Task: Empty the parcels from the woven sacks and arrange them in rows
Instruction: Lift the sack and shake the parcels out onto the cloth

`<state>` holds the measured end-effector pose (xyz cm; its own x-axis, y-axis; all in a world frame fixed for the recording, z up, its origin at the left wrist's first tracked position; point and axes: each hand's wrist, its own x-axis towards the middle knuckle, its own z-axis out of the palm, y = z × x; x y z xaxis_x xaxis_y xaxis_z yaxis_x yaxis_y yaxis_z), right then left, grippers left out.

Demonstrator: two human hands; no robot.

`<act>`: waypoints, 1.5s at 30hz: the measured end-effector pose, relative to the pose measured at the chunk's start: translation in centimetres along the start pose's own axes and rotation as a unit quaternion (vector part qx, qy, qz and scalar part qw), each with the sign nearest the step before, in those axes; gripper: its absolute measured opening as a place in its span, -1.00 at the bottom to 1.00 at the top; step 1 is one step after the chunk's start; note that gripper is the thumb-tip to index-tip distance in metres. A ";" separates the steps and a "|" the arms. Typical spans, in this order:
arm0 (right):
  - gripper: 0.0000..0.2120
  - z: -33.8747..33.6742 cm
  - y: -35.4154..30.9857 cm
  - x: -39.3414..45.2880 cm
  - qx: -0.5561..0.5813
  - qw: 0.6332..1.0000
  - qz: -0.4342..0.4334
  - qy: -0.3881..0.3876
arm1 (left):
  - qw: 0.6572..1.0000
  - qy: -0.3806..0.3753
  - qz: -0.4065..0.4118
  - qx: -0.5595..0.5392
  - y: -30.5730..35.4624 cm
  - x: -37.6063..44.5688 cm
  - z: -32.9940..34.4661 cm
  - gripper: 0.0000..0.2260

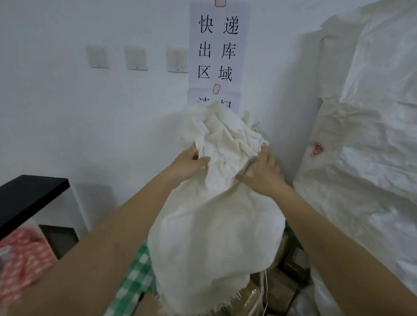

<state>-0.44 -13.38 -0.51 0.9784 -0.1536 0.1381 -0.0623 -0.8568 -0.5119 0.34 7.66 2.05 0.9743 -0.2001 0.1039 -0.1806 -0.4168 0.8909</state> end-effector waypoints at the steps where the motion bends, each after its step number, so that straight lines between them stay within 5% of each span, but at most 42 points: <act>1: 0.05 0.7 0.3 -0.6 -0.004 0.999 -0.014 0.034 | 1.000 0.002 -0.004 -0.012 -1.0 -0.6 0.4 -0.71; 6: -0.20 3.1 0.6 -4.4 -0.049 0.950 -0.212 0.224 | 0.996 0.071 -0.015 -0.059 -4.4 -2.3 1.8 -0.57; 12: -0.50 6.9 1.4 -9.6 -0.122 0.887 -0.411 0.171 | 0.992 0.119 -0.010 -0.042 -7.2 -4.4 2.0 -0.44; 17: -0.55 9.1 2.7 -10.4 -0.188 0.903 -0.377 0.091 | 0.988 0.116 -0.102 0.001 -12.5 -8.0 2.8 -0.56; 25: -0.62 12.5 2.9 -13.4 -0.167 0.887 -0.426 0.060 | 0.964 -0.017 -0.228 0.136 -20.4 -16.0 5.1 -0.57; 32: -0.70 15.4 5.1 -15.1 -0.218 0.867 -0.447 0.013 | 0.936 -0.075 -0.344 0.014 -21.3 -18.5 7.4 -0.60; 38: -0.64 15.2 5.3 -15.0 -0.216 0.866 -0.450 0.020 | 0.901 -0.059 -0.412 -0.119 -22.4 -18.3 8.1 -0.32; 41: -0.66 15.0 5.6 -15.1 -0.209 0.866 -0.454 0.010 | 0.874 -0.055 -0.445 -0.189 -21.2 -18.5 8.4 -0.53; 45: -0.64 14.9 5.9 -15.2 -0.199 0.871 -0.449 0.005 | 0.901 -0.020 -0.420 -0.105 -21.6 -18.8 9.0 -0.65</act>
<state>-12.73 -8.77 -18.25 0.6656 0.6647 0.3395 0.6628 -0.7355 0.1405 -15.33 12.42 -23.18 0.7492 0.0745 -0.6582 0.6518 -0.2597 0.7125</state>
